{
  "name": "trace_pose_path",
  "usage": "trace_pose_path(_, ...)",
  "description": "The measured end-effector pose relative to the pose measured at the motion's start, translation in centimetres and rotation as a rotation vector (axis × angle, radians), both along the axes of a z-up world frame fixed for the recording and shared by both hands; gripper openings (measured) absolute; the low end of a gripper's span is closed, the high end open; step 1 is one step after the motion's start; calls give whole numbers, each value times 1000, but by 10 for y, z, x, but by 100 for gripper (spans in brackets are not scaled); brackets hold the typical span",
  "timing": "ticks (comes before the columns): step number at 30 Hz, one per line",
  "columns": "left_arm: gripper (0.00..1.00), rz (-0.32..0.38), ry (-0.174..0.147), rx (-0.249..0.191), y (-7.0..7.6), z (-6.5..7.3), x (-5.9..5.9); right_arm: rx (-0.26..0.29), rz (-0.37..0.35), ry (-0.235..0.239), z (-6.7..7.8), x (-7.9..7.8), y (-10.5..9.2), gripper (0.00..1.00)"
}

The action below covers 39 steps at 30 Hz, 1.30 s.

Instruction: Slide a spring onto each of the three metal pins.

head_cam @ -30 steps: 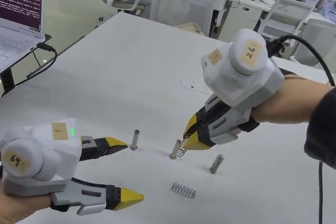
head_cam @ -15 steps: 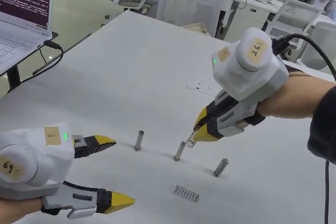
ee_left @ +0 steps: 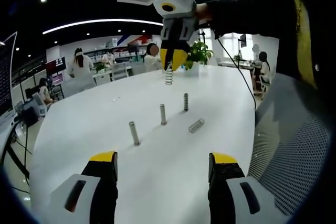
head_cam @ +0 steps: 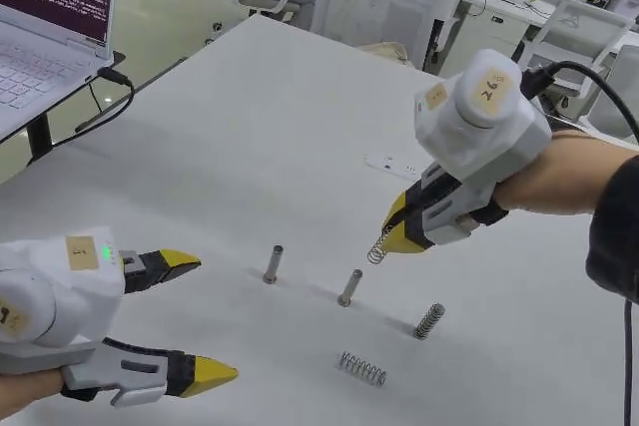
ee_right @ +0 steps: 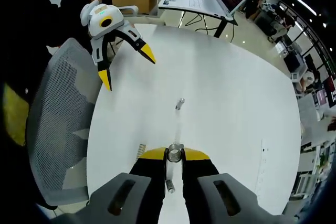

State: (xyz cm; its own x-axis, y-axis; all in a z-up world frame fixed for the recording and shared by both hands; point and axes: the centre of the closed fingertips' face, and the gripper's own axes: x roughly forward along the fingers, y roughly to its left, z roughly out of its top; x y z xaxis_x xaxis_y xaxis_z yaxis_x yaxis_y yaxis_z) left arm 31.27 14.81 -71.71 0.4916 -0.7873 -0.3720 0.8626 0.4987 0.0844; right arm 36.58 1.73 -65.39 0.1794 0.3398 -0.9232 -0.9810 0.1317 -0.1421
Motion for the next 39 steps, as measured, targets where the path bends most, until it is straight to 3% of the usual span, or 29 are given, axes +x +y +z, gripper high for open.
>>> trace_pose_path(7, 67, 20, 6, -5, 3, 0, 0, -22, -3, -2, -8, 10, 0, 7)
trace_pose_path(23, 65, 37, 8, -5, 7, 2, -1, -42, -34, 64, -42, 22, -4, 7)
trace_pose_path(39, 63, 36, 14, -1, 9, -1, 1, -45, -34, 79, -52, 23, -4, 7)
